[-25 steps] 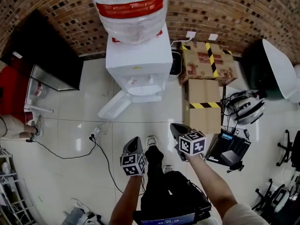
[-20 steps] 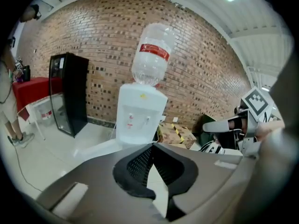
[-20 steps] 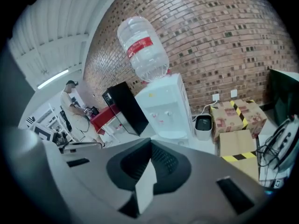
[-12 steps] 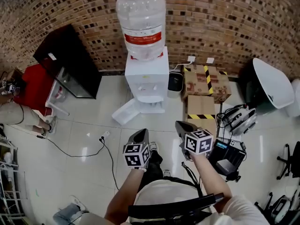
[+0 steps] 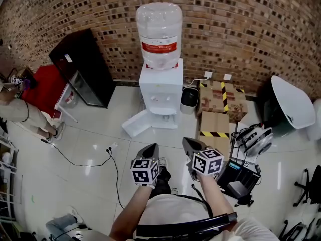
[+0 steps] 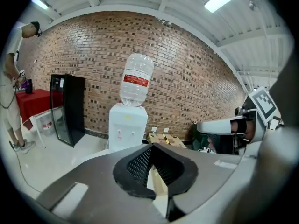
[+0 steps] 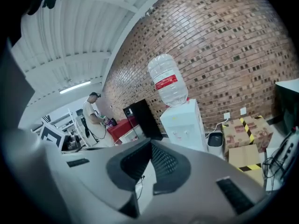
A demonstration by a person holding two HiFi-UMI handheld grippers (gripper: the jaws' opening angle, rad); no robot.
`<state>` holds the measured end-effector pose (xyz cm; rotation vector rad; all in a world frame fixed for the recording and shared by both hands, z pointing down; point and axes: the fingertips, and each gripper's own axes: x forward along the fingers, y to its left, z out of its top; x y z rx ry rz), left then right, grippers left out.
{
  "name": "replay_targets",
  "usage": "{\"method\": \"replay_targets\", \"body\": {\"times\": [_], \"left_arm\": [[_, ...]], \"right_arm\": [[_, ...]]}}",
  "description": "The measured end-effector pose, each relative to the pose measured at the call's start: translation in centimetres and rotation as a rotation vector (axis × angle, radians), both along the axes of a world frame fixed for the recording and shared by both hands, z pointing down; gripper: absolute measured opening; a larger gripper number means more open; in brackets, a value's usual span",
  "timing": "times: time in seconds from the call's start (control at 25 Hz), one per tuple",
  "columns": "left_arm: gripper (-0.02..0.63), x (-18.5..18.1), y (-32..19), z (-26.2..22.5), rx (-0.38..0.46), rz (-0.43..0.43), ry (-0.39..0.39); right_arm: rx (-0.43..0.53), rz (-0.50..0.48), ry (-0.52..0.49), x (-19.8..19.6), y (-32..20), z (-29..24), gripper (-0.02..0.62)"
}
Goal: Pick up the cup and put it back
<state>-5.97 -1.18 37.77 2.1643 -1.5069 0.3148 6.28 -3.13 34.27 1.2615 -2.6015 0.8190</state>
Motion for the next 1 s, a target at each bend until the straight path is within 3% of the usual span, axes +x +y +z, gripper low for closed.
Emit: {"method": "replay_targets", "body": {"times": [0.4,1.0], "left_arm": [[0.009,0.0,-0.1,-0.8,0.013,-0.014,-0.007],[0.009,-0.2,-0.5,-1.4,0.029,-0.013,-0.006]], "right_arm": [[0.015,0.036,0.044,2.1,0.4,-0.5,0.012],[0.052,0.012,0.082,1.5,0.4,-1.8,0.012]]}}
